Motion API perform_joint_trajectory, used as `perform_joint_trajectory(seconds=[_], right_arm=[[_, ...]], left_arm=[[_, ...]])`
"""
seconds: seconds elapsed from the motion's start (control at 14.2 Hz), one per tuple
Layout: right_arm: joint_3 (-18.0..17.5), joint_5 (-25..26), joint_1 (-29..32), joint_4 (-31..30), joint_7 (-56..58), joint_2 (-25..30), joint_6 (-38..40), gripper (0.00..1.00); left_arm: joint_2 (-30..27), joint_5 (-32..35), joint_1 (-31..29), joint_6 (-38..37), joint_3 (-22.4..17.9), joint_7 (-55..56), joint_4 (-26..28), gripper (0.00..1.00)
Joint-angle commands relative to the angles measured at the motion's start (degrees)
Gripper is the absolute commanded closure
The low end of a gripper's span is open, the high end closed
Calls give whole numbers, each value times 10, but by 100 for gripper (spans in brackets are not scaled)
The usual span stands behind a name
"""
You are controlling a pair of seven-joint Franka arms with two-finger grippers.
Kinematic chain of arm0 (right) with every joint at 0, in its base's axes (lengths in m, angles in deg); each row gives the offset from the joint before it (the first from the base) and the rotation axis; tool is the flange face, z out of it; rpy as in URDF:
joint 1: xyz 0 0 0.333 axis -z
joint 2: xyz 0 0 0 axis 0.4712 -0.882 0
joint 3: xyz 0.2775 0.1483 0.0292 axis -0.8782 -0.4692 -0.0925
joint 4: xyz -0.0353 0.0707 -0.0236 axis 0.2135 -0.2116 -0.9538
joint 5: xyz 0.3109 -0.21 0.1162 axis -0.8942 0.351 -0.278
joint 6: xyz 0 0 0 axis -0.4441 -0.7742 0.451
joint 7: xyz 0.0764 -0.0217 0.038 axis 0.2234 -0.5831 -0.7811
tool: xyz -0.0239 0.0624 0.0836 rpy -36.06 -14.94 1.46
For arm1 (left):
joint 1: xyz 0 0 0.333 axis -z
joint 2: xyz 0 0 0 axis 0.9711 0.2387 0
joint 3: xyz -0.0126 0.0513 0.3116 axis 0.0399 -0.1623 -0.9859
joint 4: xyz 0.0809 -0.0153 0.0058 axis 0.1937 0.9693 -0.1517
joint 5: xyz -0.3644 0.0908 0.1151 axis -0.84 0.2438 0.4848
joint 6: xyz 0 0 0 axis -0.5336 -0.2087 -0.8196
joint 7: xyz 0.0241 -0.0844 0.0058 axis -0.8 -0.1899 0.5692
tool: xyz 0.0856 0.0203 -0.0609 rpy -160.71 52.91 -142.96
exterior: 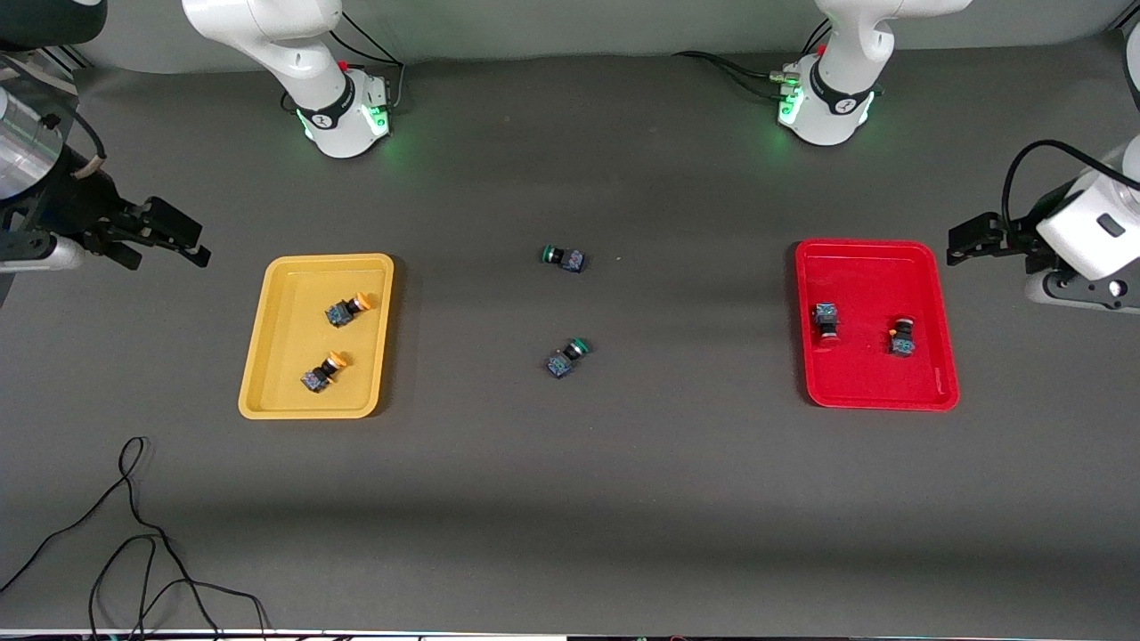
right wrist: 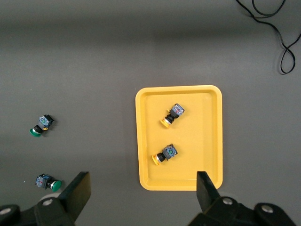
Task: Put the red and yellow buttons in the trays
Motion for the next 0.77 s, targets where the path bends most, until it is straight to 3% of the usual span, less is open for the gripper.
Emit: perform_joint_trajectory(seconds=[0.0, 0.7], right_arm=[[4, 11, -4, 44, 15, -31, 32, 0], [1, 22, -5, 47, 15, -43, 53, 0]], left_arm=[[-18, -3, 9, -20, -14, 4, 0, 1], [-19, 13, 9, -23, -13, -6, 0, 1]])
